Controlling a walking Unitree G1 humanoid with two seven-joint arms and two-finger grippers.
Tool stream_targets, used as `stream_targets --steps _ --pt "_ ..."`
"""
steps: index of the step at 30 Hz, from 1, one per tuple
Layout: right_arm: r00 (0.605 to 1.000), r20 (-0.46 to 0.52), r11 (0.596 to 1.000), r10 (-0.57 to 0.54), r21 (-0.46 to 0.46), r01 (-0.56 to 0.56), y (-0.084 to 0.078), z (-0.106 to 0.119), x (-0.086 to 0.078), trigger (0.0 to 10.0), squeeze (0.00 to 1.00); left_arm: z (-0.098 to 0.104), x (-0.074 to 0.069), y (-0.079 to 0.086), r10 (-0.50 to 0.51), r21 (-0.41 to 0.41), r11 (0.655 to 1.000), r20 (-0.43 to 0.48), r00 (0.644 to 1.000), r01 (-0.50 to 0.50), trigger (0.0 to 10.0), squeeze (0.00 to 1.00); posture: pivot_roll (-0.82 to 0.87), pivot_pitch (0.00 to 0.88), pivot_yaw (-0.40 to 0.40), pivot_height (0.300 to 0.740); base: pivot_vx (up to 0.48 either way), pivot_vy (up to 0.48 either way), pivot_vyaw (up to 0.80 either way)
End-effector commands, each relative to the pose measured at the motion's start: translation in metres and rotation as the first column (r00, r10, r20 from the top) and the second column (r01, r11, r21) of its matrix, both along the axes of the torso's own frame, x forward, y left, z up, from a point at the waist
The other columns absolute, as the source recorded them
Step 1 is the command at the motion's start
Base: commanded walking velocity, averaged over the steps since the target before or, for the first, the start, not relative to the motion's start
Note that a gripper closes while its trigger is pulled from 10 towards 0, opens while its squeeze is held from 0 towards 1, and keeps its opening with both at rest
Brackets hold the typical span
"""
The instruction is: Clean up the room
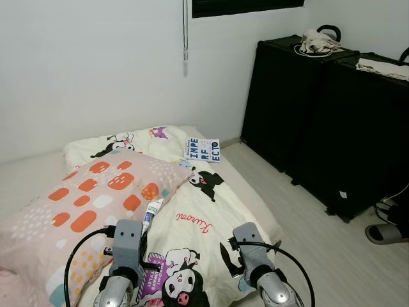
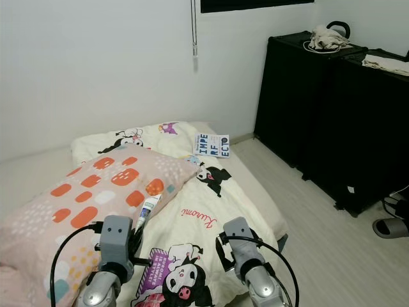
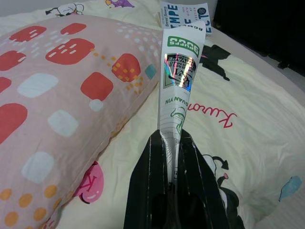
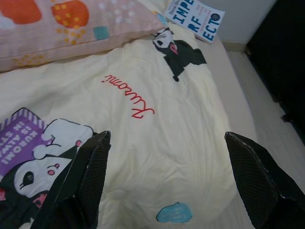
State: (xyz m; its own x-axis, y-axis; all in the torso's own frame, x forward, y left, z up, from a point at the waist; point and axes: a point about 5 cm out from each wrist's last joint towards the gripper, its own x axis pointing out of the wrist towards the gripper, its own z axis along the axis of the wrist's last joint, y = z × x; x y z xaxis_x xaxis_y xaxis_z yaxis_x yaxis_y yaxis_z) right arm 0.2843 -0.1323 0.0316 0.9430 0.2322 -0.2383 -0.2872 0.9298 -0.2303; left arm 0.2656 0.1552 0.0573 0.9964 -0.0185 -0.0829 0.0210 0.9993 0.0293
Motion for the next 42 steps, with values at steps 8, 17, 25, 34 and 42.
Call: stream_targets --steps 8,17,25,34,42 --pt "1.000 -0.005 1.000 -0.003 0.007 0.003 0.0006 -0.0027 -0.0003 10.0 0.00 0.0001 0.0007 -0.0017 -0.005 0.021 1.000 0.006 1.000 0.005 10.0 0.00 -0.02 0.131 -0.035 0.740 0.000 0.000 0.00" --pt "1.000 -0.005 1.000 -0.006 0.013 0.006 0.0009 -0.0023 0.0003 10.0 0.00 0.0006 0.0012 -0.0030 -0.007 0.020 1.000 0.007 1.000 0.007 10.0 0.00 -0.02 0.132 -0.033 0.740 0.000 0.000 0.00" --pt "1.000 -0.005 1.000 -0.006 0.015 0.007 0.0007 -0.0019 0.0010 10.0 0.00 0.0010 0.0018 -0.0033 -0.007 0.020 1.000 0.008 1.000 0.007 10.0 0.00 -0.02 0.135 -0.034 0.740 0.000 0.000 0.00" --pt "1.000 -0.006 1.000 -0.002 0.011 0.002 0.0004 -0.0018 0.0013 10.0 0.00 0.0016 0.0021 -0.0025 -0.003 0.020 1.000 0.012 1.000 0.002 10.0 0.00 -0.02 0.134 -0.037 0.740 0.000 0.000 -0.80" --pt "1.000 -0.003 1.000 0.001 0.012 -0.001 0.0005 -0.0011 0.0019 10.0 0.00 0.0022 0.0024 -0.0017 0.000 0.020 1.000 0.014 1.000 0.000 10.0 0.00 -0.02 0.135 -0.038 0.740 0.000 0.000 -0.80"
